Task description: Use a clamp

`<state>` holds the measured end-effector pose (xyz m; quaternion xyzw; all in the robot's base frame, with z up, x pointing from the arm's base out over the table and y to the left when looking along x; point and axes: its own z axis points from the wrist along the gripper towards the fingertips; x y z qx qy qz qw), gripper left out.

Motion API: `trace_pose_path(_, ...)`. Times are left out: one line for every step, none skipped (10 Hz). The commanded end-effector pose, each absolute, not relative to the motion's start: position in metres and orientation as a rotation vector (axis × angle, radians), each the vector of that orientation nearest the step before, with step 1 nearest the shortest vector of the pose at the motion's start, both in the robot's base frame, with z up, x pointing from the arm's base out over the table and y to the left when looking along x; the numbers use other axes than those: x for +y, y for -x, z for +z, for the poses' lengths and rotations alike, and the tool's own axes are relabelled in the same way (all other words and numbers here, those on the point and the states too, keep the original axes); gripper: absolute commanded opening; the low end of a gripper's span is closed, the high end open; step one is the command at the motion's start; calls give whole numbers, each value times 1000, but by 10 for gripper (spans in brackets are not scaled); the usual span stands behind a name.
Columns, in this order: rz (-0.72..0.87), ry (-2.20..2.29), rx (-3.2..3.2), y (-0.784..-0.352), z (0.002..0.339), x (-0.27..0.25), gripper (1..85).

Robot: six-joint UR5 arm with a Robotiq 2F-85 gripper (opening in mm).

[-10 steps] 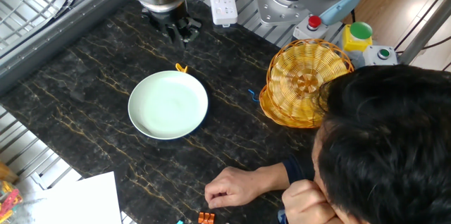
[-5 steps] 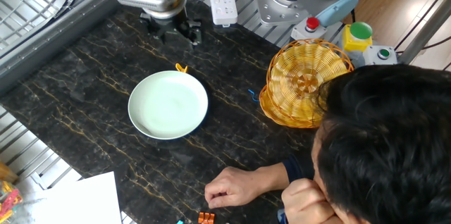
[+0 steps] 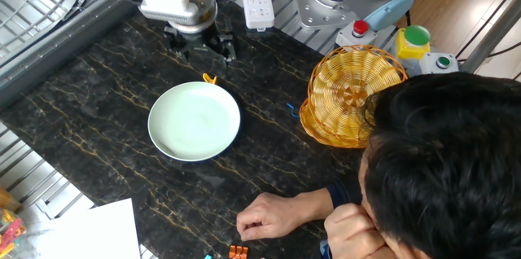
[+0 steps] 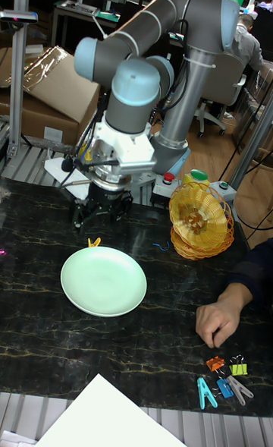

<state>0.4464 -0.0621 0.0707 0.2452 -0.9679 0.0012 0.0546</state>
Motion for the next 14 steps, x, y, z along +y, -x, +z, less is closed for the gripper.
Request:
trace_pose_path(-15, -746, -2971, -454, 58, -53, 743)
trace_pose_path(-4, -751, -2980, -457, 54, -54, 733)
trace_pose_path(2, -756, -2990, -459, 49, -55, 713)
trace_pose_path(4, -761, -3007, -462, 43, -56, 707)
trace_pose_path(4, -763, -3013, -463, 40, -56, 700)
trace_pose_path(10, -751, -3016, -463, 39, -57, 677)
trace_pose_path(9, -748, -3021, -463, 40, -56, 657)
trace_pose_path(9, -743, -3022, -462, 40, -57, 640)
trace_pose_path(9, -738, -3023, -462, 40, -57, 620)
trace_pose_path(0, -732, -3026, -461, 40, -56, 603)
trace_pose_path(0, -732, -3028, -461, 40, -56, 603)
trace_pose_path(0, -730, -3028, -460, 40, -57, 597)
trace_pose_path(0, -730, -3028, -459, 41, -57, 590)
trace_pose_path(0, -730, -3028, -457, 40, -57, 587)
